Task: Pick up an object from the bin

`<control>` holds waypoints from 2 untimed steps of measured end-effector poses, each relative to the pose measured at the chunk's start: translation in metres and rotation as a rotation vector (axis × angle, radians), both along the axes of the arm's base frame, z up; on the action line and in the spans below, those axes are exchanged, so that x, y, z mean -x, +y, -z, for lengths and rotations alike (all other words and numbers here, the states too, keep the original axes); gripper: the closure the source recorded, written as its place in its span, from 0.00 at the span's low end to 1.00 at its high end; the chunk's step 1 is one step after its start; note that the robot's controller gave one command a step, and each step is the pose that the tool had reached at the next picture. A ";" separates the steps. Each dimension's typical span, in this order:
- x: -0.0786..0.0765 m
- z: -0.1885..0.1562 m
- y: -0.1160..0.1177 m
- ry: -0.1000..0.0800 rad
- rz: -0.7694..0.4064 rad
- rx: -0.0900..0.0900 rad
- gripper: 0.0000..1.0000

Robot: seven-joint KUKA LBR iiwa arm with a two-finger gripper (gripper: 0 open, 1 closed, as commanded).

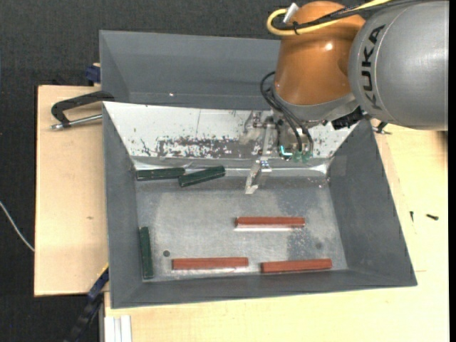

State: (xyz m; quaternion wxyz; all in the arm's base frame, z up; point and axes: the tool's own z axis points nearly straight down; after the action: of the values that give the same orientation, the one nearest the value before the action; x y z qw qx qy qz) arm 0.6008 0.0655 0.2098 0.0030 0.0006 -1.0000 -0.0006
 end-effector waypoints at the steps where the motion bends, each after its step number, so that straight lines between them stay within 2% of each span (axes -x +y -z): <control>1: -0.002 -0.004 0.000 -0.008 0.001 0.000 0.00; 2: 0.028 0.077 -0.046 -0.010 -0.002 0.000 0.00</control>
Offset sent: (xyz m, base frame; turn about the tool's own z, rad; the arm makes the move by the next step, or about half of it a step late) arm -0.0519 -0.0821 -0.1398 -0.0009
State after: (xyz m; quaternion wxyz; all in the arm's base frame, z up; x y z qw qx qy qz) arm 0.5728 0.0194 0.1328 -0.0021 0.0014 -1.0000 -0.0005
